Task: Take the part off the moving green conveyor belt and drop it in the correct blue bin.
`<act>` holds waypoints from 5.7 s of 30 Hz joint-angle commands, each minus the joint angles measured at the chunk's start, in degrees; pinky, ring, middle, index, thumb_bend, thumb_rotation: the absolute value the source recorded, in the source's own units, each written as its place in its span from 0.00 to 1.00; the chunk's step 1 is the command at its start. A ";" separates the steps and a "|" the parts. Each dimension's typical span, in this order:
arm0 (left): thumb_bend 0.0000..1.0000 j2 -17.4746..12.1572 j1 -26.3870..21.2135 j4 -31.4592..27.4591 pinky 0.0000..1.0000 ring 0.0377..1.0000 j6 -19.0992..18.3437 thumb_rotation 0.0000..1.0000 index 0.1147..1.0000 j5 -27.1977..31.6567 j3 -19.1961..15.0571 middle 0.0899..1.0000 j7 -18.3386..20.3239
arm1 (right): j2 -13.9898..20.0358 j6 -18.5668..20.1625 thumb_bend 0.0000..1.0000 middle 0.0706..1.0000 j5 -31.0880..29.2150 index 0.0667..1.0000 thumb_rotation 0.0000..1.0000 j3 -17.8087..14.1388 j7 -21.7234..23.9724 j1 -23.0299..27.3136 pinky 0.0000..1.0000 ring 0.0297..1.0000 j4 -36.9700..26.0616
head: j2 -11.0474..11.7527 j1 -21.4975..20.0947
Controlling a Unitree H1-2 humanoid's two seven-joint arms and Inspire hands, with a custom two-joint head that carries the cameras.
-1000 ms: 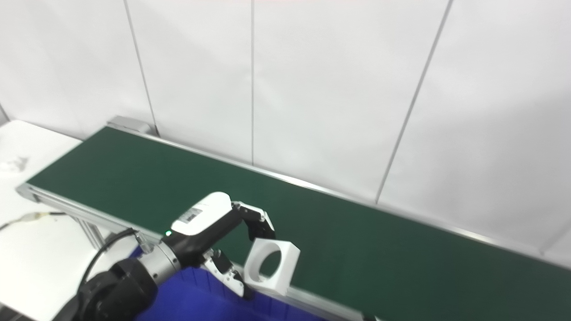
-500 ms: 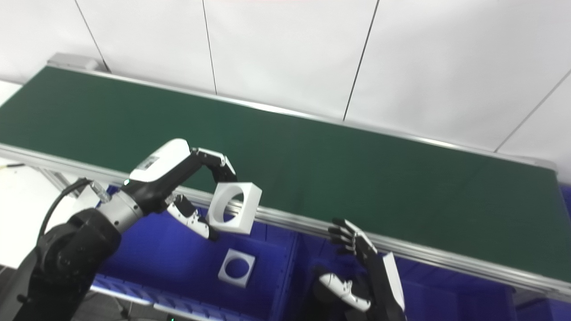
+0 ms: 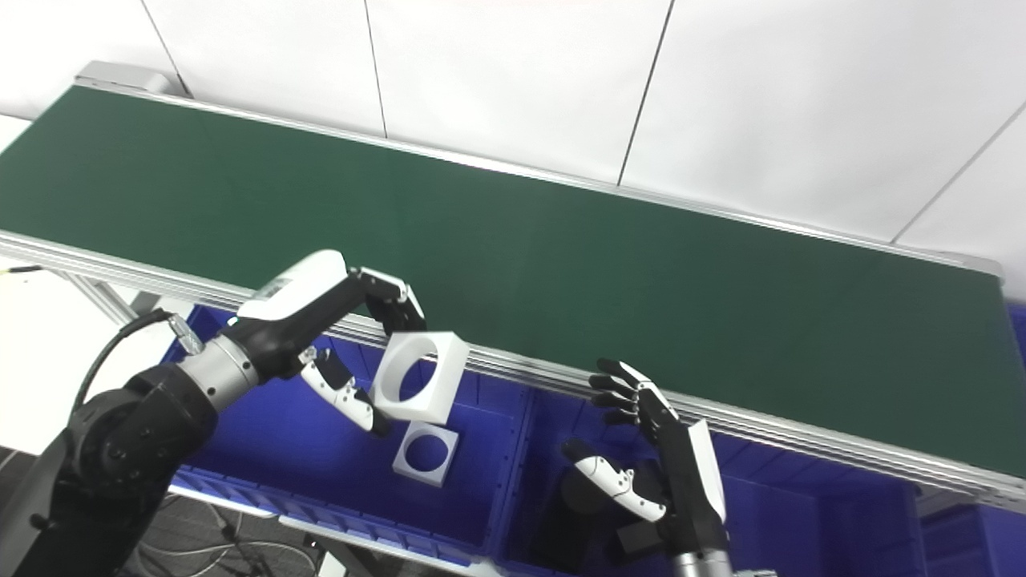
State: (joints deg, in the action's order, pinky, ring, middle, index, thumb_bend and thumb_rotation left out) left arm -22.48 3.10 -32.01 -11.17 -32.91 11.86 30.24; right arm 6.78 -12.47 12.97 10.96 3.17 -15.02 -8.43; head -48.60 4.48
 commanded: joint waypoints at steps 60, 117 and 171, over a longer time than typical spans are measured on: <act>0.70 -0.16 -1.98 30.44 0.71 0.69 11.09 0.07 0.59 -12.65 7.25 0.62 -16.20 | 1.04 -1.89 0.66 0.73 -1.91 0.80 0.45 -1.50 1.17 0.38 0.62 0.69 -0.44 | 2.01 2.94; 0.97 19.55 5.42 23.97 0.75 0.81 20.53 0.58 0.81 38.80 -1.68 0.83 -12.99 | -0.46 -8.39 0.58 0.76 -2.43 0.84 0.68 -0.21 -0.10 0.27 0.65 0.71 7.58 | 11.94 -8.10; 0.90 18.66 3.79 44.42 0.71 0.73 33.40 0.57 0.78 42.71 -6.87 0.74 -12.57 | -5.75 -10.78 0.63 0.82 -0.51 0.88 0.78 0.63 -4.93 3.30 0.72 0.78 15.13 | 9.37 -21.91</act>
State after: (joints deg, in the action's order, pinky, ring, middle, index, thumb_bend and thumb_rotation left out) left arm -4.49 7.33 15.73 21.52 10.62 5.03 18.62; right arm 0.87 -23.18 13.54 11.74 -2.40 -11.98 9.28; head -39.28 -17.50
